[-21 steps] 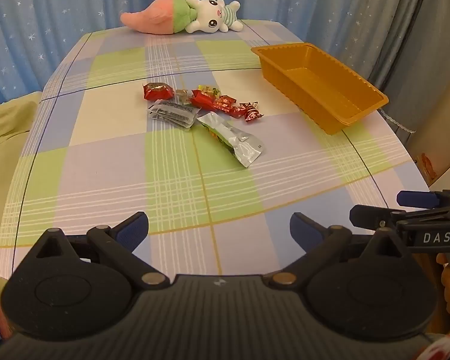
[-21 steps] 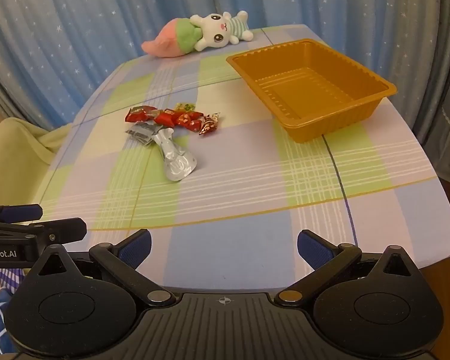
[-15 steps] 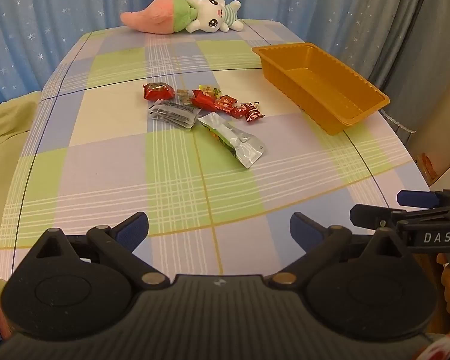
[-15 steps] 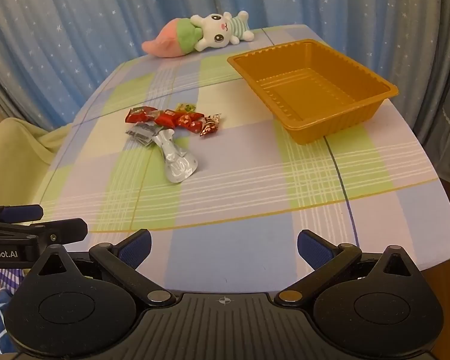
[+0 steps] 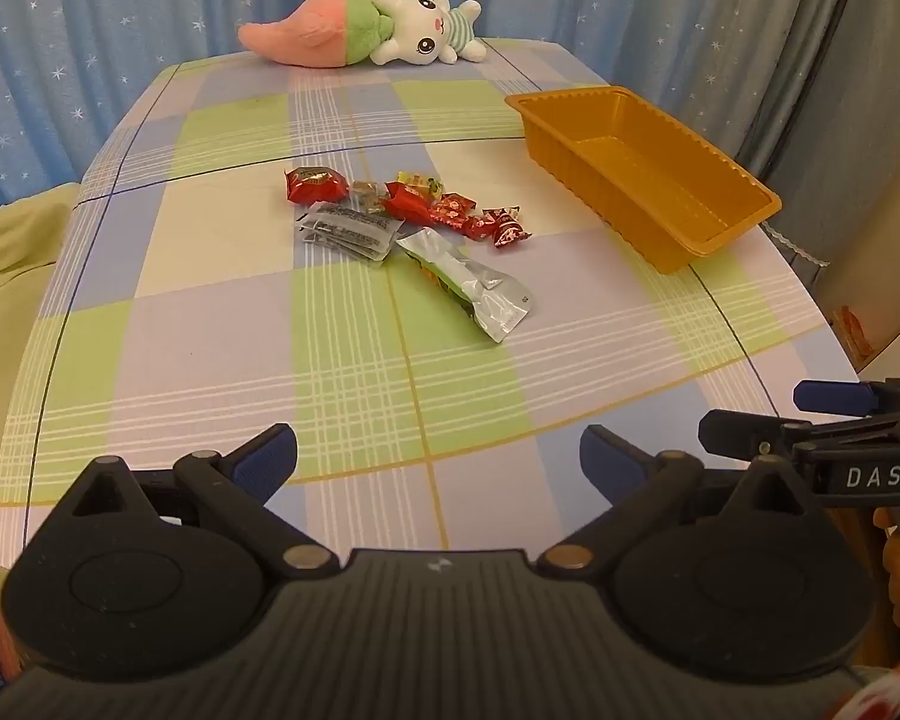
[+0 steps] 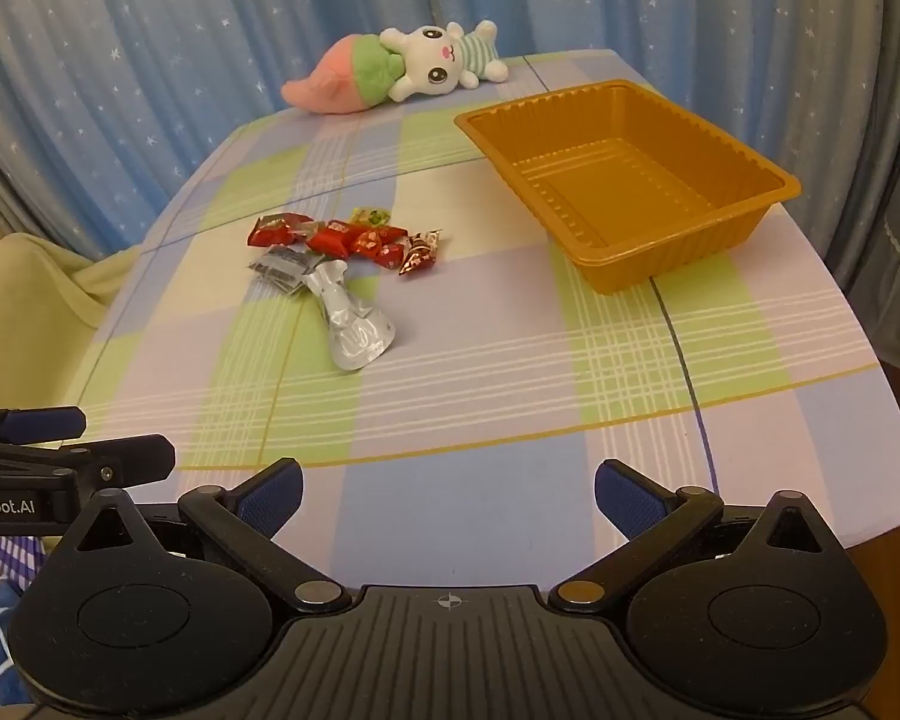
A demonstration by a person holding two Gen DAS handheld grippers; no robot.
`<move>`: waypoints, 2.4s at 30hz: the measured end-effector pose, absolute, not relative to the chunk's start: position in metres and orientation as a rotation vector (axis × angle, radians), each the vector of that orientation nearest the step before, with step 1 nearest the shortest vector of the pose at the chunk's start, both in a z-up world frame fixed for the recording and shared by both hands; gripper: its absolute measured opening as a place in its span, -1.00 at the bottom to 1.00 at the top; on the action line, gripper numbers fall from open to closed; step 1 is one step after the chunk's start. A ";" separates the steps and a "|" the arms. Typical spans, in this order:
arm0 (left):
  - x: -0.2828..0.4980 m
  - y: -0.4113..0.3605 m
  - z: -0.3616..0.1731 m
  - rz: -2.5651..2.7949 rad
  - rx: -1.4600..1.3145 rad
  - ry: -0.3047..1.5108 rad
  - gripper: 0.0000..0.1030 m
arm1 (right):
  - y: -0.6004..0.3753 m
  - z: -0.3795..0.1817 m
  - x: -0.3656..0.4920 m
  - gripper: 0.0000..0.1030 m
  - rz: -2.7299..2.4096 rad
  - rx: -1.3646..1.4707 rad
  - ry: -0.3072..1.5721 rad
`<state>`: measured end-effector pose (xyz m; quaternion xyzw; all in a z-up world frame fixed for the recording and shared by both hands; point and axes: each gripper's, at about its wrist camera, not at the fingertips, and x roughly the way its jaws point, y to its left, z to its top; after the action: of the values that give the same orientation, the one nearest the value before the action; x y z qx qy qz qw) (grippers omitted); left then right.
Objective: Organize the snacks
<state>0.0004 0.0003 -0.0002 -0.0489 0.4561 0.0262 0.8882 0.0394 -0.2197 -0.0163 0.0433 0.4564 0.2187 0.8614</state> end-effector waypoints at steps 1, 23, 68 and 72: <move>0.000 0.000 0.000 0.055 -0.102 0.948 0.95 | -0.219 -0.016 0.039 1.00 0.459 0.091 0.958; 0.009 0.001 0.000 0.053 -0.104 0.945 0.95 | -0.217 -0.015 0.039 1.00 0.458 0.084 0.954; -0.002 0.006 0.005 0.052 -0.112 0.940 0.95 | -0.216 -0.014 0.038 1.00 0.455 0.078 0.953; -0.002 0.006 0.005 0.052 -0.112 0.940 0.95 | -0.215 -0.014 0.038 1.00 0.454 0.077 0.953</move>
<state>-0.0016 0.0064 0.0054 -0.0540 0.4524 0.0250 0.8898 0.0381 -0.2154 -0.0139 0.0366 0.4547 0.2167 0.8631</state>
